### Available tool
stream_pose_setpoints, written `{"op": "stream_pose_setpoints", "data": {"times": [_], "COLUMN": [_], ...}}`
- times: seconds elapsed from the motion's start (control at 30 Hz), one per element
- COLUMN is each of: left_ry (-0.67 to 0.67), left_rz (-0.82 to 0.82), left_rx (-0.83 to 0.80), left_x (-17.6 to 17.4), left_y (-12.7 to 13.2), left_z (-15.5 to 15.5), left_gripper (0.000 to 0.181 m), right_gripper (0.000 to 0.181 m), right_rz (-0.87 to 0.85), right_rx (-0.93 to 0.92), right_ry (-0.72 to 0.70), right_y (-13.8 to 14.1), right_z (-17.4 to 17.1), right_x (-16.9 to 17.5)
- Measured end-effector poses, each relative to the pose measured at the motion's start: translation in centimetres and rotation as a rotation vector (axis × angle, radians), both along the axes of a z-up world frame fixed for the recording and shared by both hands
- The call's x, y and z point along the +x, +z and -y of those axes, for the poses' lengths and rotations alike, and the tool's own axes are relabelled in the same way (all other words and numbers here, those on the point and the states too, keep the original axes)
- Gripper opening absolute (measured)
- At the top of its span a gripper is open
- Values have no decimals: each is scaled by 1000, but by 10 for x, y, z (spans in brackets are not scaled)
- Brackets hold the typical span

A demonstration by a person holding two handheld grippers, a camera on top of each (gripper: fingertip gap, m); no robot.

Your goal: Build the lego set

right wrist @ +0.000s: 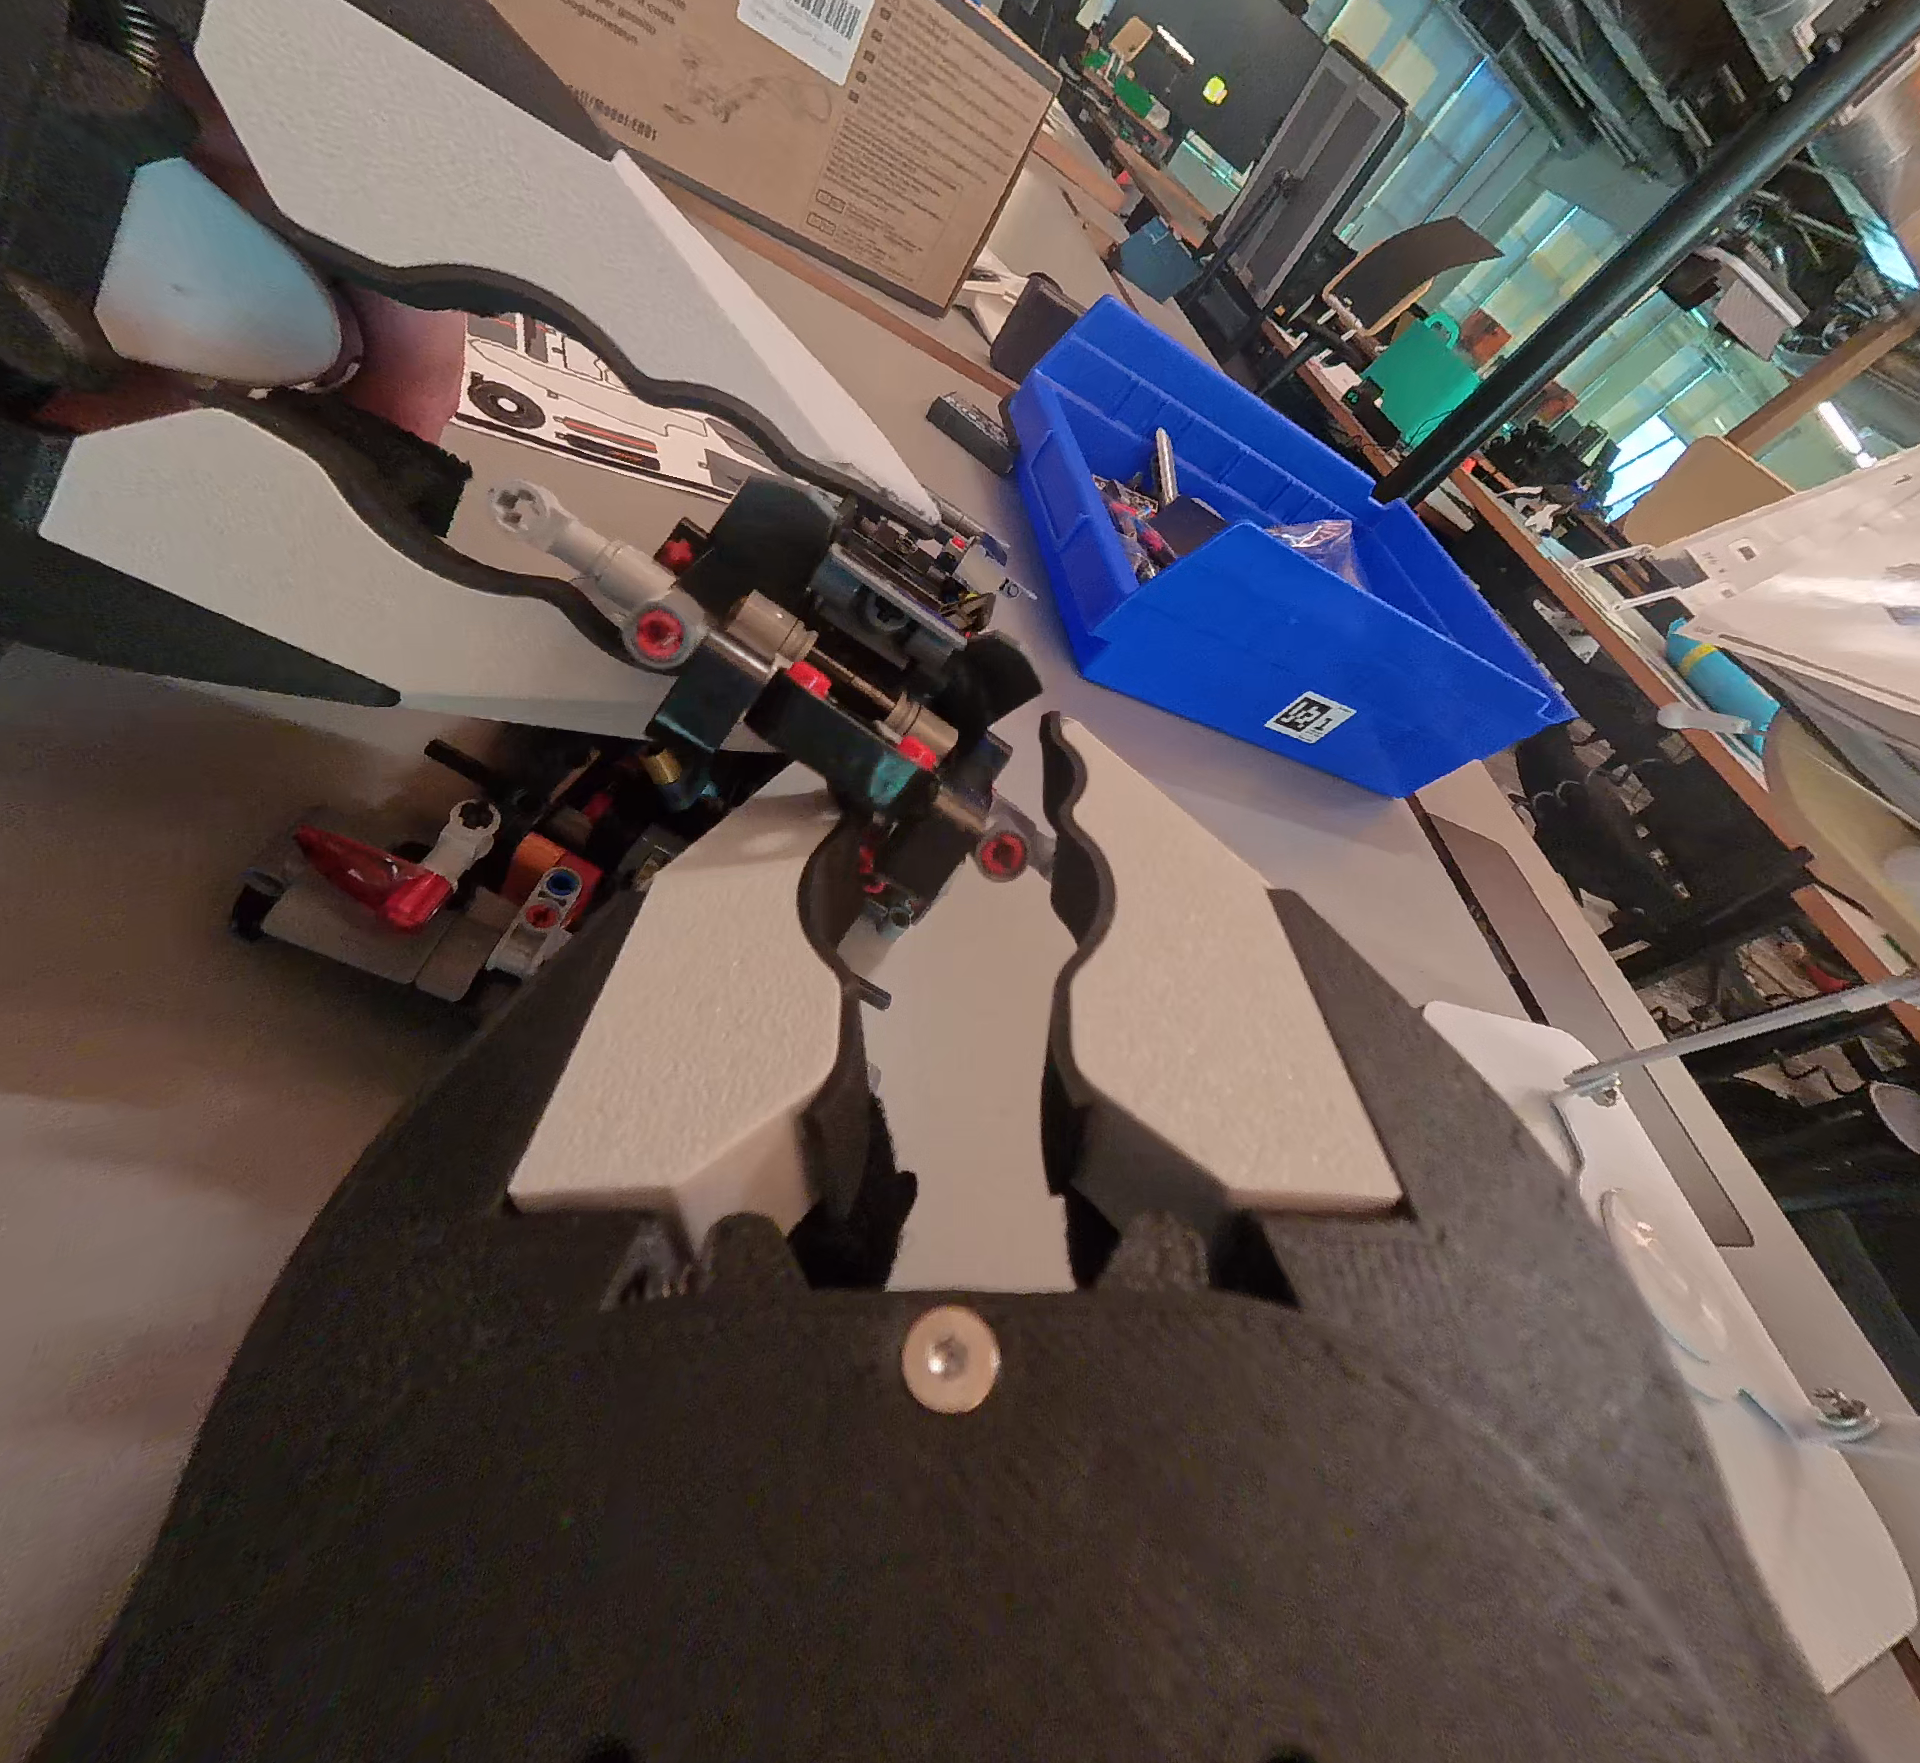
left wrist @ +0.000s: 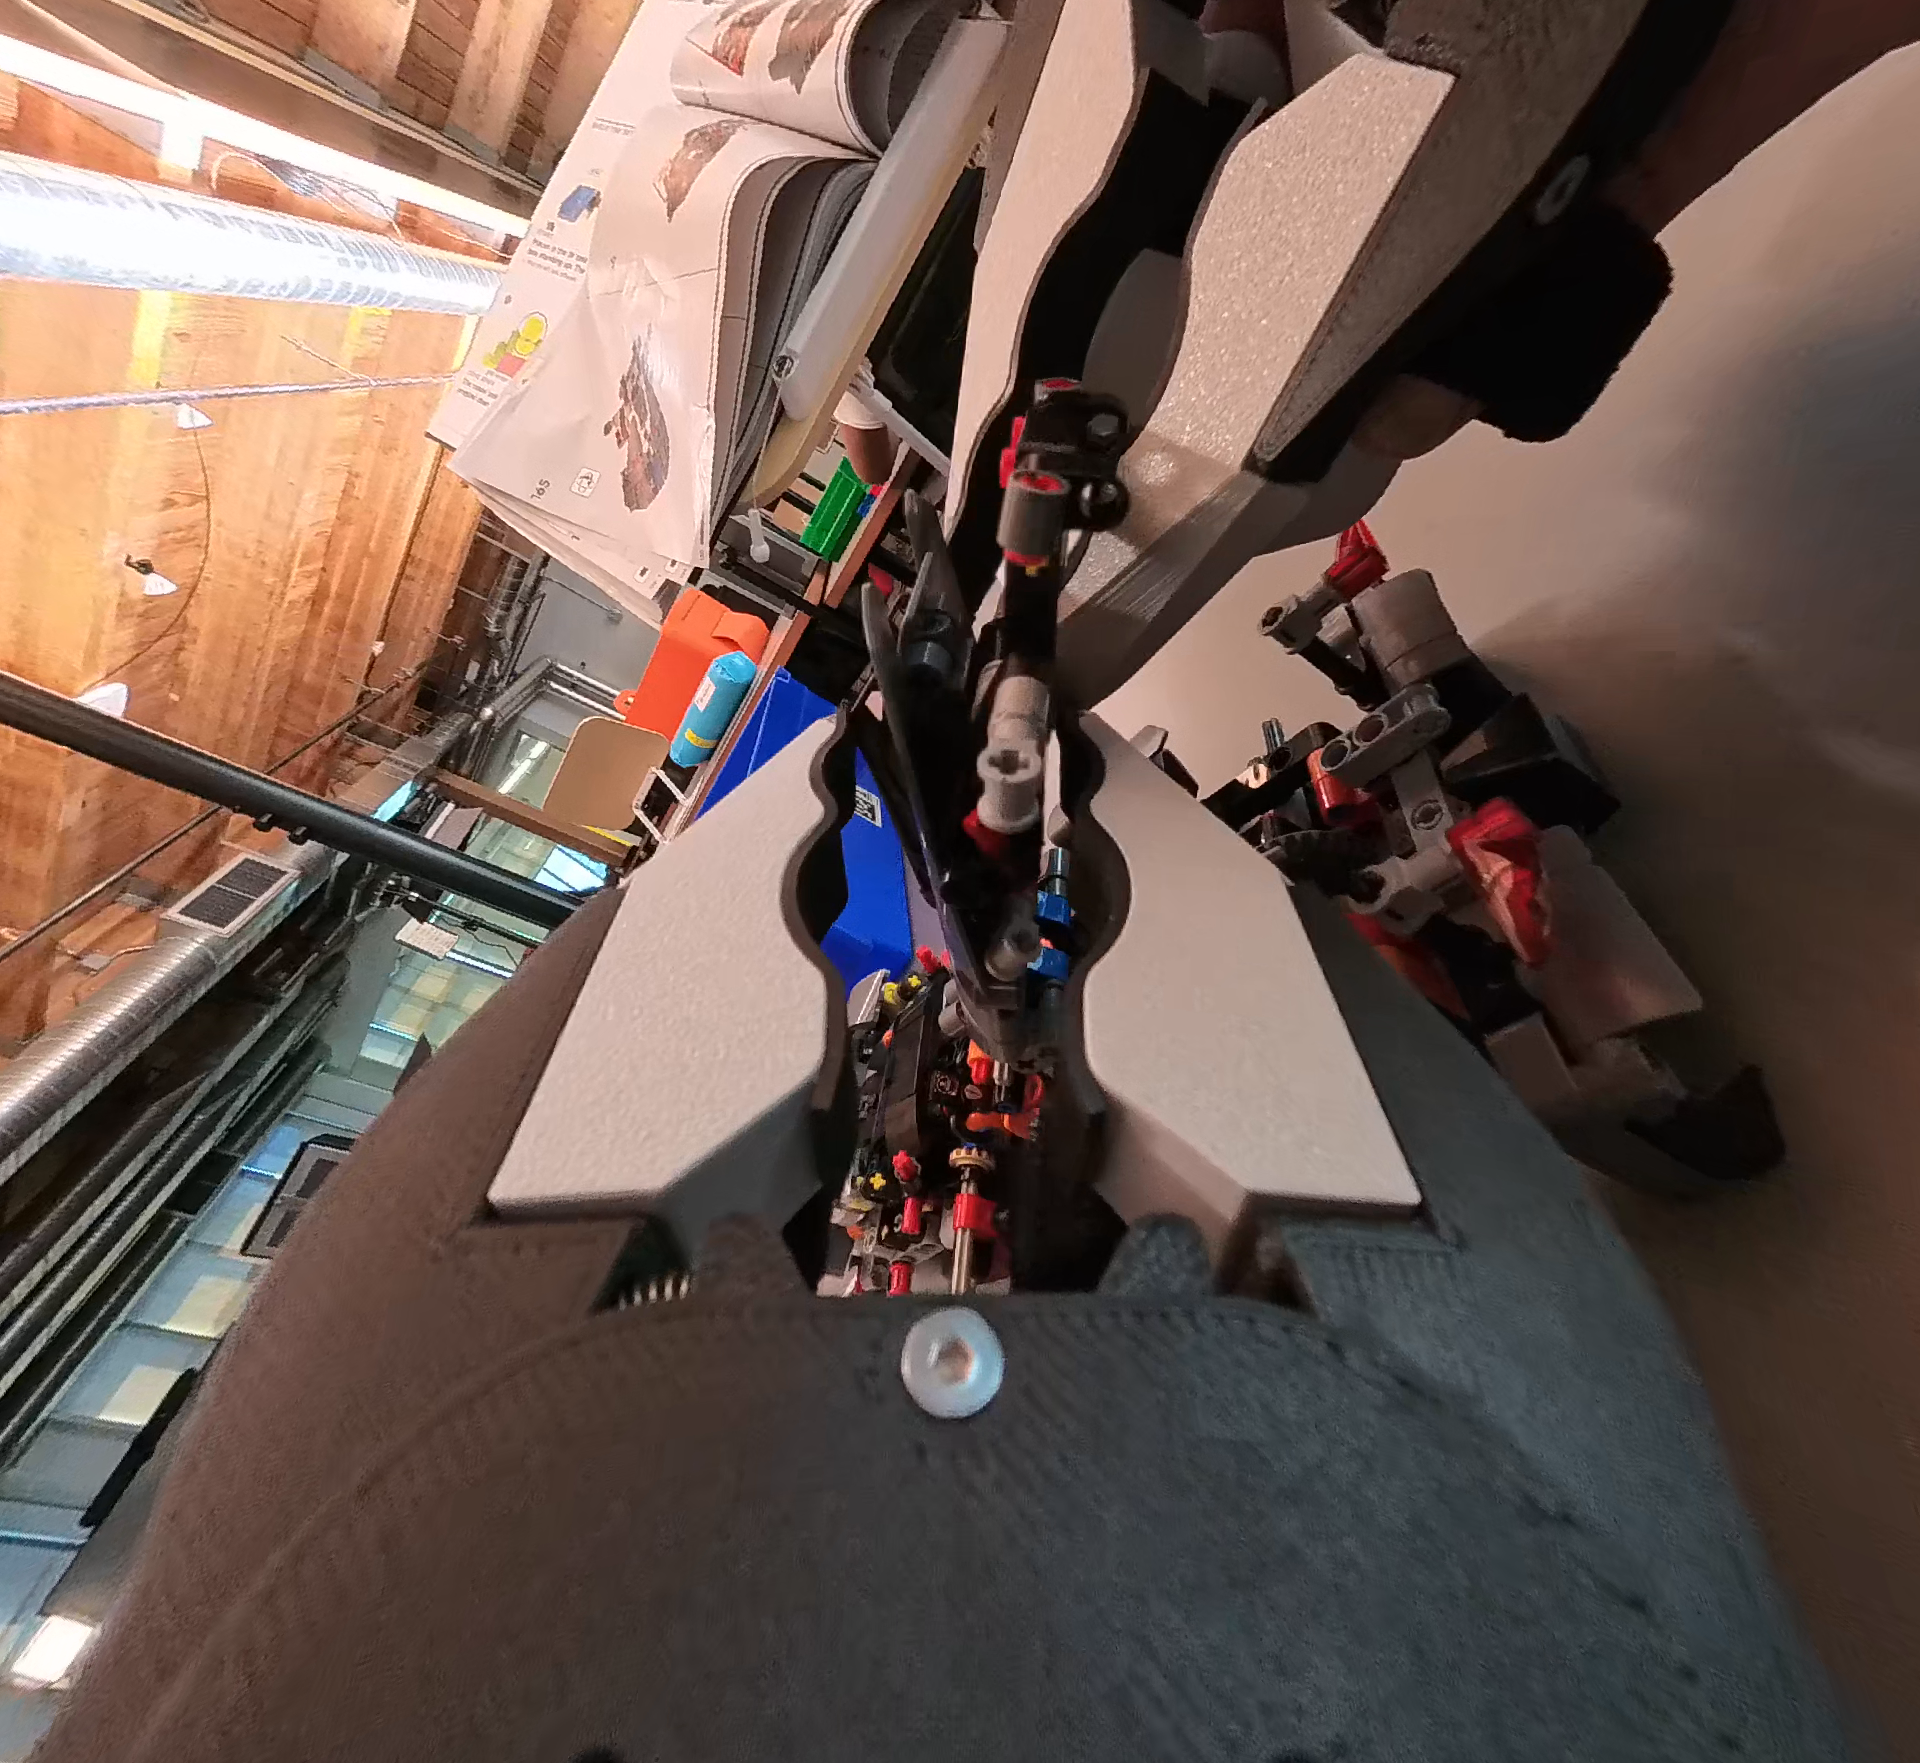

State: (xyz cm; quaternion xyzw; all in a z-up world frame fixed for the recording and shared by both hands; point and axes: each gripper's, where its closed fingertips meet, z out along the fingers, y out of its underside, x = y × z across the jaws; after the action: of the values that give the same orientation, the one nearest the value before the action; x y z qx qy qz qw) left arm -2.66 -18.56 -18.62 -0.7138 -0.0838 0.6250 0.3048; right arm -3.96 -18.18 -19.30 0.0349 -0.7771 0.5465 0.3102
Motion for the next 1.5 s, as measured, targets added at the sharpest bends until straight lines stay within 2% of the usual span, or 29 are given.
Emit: {"op": "stream_pose_setpoints", "data": {"times": [0.8,1.23,1.37,1.5], "left_ry": [-6,-39,-58,-73], "left_rz": [29,102,134,157], "left_rx": [36,138,179,226], "left_x": [-2,-7,-7,-8], "left_y": [-1,5,6,7], "left_z": [2,9,9,15], "left_gripper": [28,27,27,26], "right_gripper": [26,34,31,26], "right_rz": [-6,40,7,13], "right_rx": [-16,-91,-70,-47], "right_ry": [-1,136,172,272], "right_y": [2,15,25,27], "right_z": [1,-2,5,12], "right_x": [1,10,6,7]}}
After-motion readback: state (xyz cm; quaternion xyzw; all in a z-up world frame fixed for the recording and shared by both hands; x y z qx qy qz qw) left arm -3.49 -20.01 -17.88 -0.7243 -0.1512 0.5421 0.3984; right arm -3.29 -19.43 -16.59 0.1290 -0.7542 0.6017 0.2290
